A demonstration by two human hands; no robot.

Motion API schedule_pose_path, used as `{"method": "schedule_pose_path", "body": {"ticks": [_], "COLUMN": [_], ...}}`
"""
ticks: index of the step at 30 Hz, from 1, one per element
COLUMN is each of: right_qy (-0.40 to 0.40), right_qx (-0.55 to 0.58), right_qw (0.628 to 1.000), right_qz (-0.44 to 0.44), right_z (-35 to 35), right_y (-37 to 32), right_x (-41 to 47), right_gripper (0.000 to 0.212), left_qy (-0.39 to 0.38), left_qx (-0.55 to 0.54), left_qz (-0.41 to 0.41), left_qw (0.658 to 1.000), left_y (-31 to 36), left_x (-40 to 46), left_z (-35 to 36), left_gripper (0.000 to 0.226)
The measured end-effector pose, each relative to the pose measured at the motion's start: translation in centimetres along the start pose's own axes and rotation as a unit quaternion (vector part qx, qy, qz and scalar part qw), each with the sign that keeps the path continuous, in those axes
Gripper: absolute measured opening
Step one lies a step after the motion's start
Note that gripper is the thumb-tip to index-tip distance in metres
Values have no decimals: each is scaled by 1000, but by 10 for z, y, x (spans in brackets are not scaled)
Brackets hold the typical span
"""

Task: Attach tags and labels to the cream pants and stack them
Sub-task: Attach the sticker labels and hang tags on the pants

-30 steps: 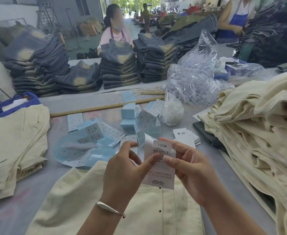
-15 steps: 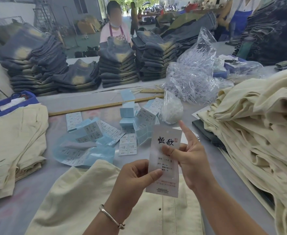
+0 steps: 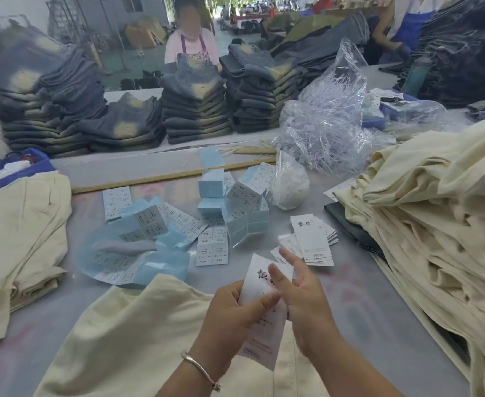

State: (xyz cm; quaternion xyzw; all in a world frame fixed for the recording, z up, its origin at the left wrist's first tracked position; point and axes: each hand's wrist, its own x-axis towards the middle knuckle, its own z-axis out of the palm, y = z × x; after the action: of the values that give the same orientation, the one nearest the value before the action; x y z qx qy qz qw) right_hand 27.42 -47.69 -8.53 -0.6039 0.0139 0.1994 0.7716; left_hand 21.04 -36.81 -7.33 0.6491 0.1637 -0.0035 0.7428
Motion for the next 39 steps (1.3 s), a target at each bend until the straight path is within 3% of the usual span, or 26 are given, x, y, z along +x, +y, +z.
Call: {"method": "schedule_pose_path", "body": {"ticks": [5,8,11,14,16,19,23,28,34,39], "right_qy": [-6,7,43,100,145,191,136,82,75,34], "right_qx": [-57,-69,-98,-202,-303,-468,-711,-836,-876,-859], "right_qw": [998,997,994,974,937,845,669,533,455,462], "right_qz": [19,24,27,-32,-99,-172,-170,-99,-142,-220], "right_z": [-5,-14,-23,-28,-27,-15,6,11,-2,-19], "right_y": [20,24,22,18,11,-6,-12,-19,-28,-34], "right_x": [27,57,93,138,171,222,275,311,313,309], "right_gripper": [50,42,22,16,19,38,57,32,24,24], "left_qy": [83,99,68,67,72,79,91,78,89,92], "left_qx": [33,28,-3,-36,-56,-76,-77,-68,-73,-76], "left_qz": [-11,-35,-51,-63,-77,-100,-120,-114,-118,-114], "left_qw": [996,994,996,995,993,989,986,988,986,986], "left_y": [-16,-19,-21,-24,-26,-29,-26,-19,-18,-16], "left_x": [18,31,48,65,77,93,116,137,147,153], "left_z": [-5,-12,-21,-28,-31,-31,-27,-24,-25,-26], "left_gripper": [47,30,10,14,15,16,13,14,13,13]}}
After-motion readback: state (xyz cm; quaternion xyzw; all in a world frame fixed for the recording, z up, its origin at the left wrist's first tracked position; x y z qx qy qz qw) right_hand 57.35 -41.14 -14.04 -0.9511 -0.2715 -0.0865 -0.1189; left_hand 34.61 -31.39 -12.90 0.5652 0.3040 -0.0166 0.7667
